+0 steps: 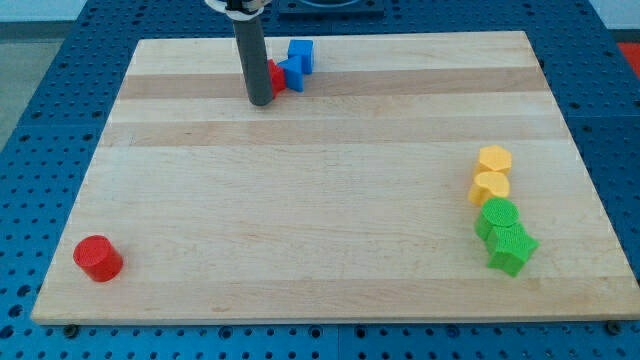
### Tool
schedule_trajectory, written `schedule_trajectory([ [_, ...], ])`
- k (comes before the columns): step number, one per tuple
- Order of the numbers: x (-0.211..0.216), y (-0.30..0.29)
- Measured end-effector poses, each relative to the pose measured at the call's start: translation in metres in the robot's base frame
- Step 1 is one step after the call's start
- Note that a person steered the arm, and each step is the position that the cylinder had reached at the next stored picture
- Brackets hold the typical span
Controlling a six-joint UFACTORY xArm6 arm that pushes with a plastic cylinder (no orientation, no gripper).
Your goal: Slide the red star into the blue triangle
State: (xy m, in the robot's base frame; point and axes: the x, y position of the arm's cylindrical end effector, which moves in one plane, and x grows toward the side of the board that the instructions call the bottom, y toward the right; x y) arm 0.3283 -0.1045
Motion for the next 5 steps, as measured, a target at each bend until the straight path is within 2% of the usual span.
schedule_trajectory([
  [1, -0.001, -0.048],
  [2, -0.045, -0.079],
  [3, -0.088, -0.072],
  [4, -0.092, -0.028],
  [5, -0.067, -0.017],
])
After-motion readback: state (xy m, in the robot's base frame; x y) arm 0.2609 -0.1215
